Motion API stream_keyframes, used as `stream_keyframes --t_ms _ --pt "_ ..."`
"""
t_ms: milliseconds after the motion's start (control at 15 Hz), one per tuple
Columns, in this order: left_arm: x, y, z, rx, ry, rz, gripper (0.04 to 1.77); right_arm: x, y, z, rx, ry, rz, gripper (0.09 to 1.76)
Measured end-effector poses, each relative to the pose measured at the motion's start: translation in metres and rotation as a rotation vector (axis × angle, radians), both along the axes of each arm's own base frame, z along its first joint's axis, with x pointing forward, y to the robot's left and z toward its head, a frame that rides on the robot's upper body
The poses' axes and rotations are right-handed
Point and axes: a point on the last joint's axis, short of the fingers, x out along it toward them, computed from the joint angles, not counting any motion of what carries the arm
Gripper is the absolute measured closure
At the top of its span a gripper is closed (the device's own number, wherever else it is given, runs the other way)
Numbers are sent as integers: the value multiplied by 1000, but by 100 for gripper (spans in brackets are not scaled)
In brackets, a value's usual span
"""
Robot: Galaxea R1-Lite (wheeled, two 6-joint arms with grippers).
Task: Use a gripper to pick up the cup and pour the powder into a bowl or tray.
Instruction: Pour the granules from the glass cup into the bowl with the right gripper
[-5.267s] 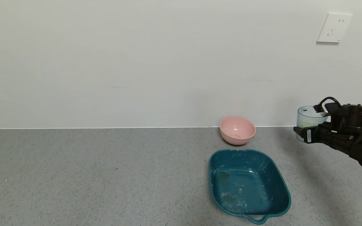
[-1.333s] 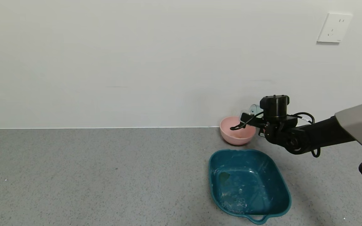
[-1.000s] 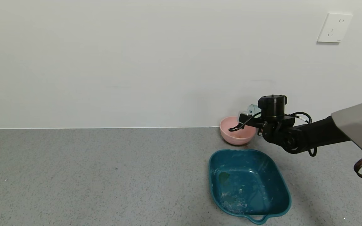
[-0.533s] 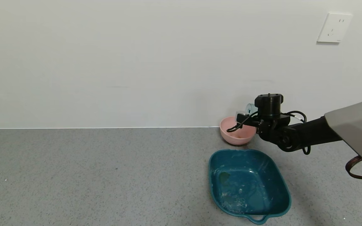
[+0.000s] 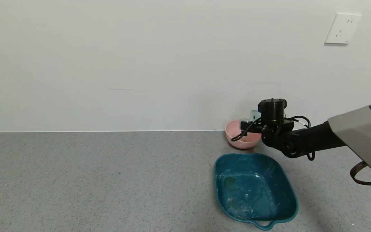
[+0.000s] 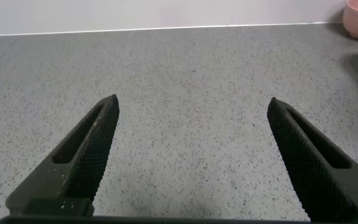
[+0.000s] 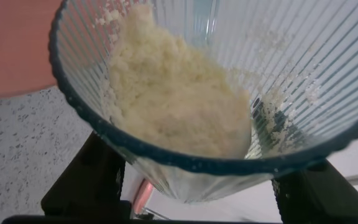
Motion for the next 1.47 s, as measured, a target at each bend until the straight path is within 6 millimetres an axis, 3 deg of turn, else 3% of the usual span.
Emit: stream_keyframes --t_ms 1467 --pt "0 0 0 0 0 0 9 2 19 -7 -208 -18 31 52"
